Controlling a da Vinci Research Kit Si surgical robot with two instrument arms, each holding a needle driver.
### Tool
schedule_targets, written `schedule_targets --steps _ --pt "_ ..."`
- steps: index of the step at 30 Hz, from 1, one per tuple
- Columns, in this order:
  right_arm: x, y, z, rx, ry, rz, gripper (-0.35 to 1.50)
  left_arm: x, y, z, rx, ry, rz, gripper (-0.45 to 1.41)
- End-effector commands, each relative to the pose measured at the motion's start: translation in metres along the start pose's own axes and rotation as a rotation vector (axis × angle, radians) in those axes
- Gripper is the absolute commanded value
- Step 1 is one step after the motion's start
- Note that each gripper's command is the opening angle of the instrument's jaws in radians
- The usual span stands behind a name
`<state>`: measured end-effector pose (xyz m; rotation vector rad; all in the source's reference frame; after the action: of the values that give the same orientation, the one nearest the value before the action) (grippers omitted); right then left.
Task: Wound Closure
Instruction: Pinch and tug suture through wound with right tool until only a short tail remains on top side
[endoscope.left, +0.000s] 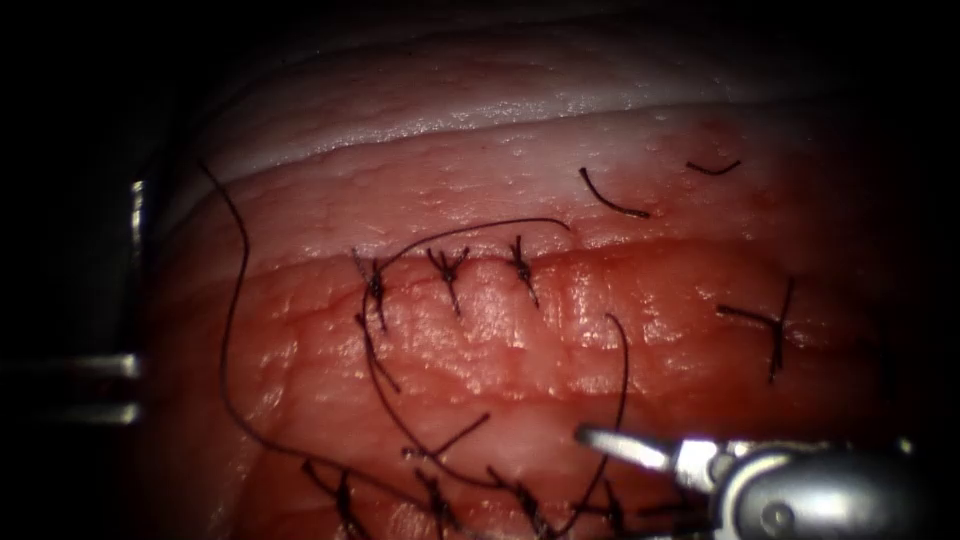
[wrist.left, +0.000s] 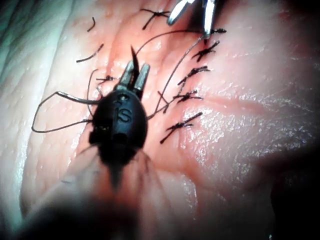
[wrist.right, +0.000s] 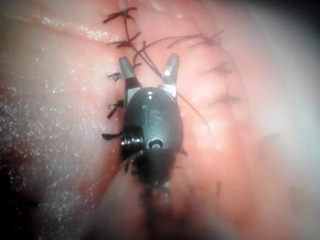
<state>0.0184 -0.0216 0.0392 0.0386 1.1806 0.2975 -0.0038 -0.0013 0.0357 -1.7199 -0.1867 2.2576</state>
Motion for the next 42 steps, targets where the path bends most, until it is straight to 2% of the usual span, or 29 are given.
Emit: schedule_targets --steps 1,5,9,12,16,17,18,19,20,21,24,27,29,37,42 --pt "-0.0022 0.0022 0.0006 -0.011 -0.010 -0.009 1.06 -0.0004 -0.0003 0.0005 0.007 0.003 0.004 -0.45" --pt "-0.0050 0.0046 0.0014 -0.034 -0.027 -0.028 1.04 -0.0007 -0.0006 0.0001 0.020 -0.005 0.001 -0.45" --pt "-0.0072 0.0057 0.0030 -0.059 -0.040 -0.058 1.20 -0.0008 -0.0007 0.0001 0.026 -0.010 0.000 -0.45" --pt "-0.0085 0.0060 0.0040 -0.065 -0.049 -0.067 1.11 -0.0009 -0.0008 0.0002 0.027 -0.012 0.000 -0.45" --pt "-0.0100 0.0065 0.0046 -0.037 -0.090 -0.078 0.68 -0.0009 -0.0008 0.0002 0.030 -0.014 0.000 -0.45" --pt "-0.0102 0.0066 0.0047 -0.037 -0.093 -0.079 0.51 -0.0009 -0.0008 0.0002 0.030 -0.015 0.000 -0.45" --pt "-0.0105 0.0066 0.0048 -0.039 -0.093 -0.081 0.22 -0.0009 -0.0008 0.0002 0.031 -0.015 0.000 -0.45" --pt "-0.0107 0.0065 0.0048 -0.039 -0.092 -0.083 -0.20 -0.0009 -0.0008 0.0002 0.032 -0.016 0.000 -0.45" --pt "-0.0108 0.0064 0.0048 -0.039 -0.092 -0.079 -0.35 -0.0009 -0.0008 0.0002 0.033 -0.017 0.000 -0.45" --pt "-0.0107 0.0063 0.0048 -0.039 -0.091 -0.044 -0.35 -0.0009 -0.0008 0.0002 0.033 -0.018 0.000 -0.45" --pt "-0.0103 0.0061 0.0042 -0.053 -0.102 0.076 -0.35 -0.0010 -0.0008 0.0002 0.035 -0.020 -0.001 -0.45" --pt "-0.0094 0.0054 0.0032 -0.034 -0.156 0.122 -0.35 -0.0012 -0.0010 0.0002 0.037 -0.021 -0.001 -0.45" --pt "-0.0086 0.0045 0.0024 -0.030 -0.159 0.129 -0.35 -0.0014 -0.0012 0.0003 0.038 -0.023 -0.001 -0.45" --pt "-0.0025 -0.0026 -0.0002 0.000 -0.165 0.137 -0.35 -0.0025 -0.0022 0.0007 0.057 -0.042 0.003 -0.45" --pt "0.0013 -0.0061 -0.0012 0.038 -0.166 0.131 -0.35 -0.0027 -0.0023 0.0006 0.067 -0.053 0.008 -0.45"
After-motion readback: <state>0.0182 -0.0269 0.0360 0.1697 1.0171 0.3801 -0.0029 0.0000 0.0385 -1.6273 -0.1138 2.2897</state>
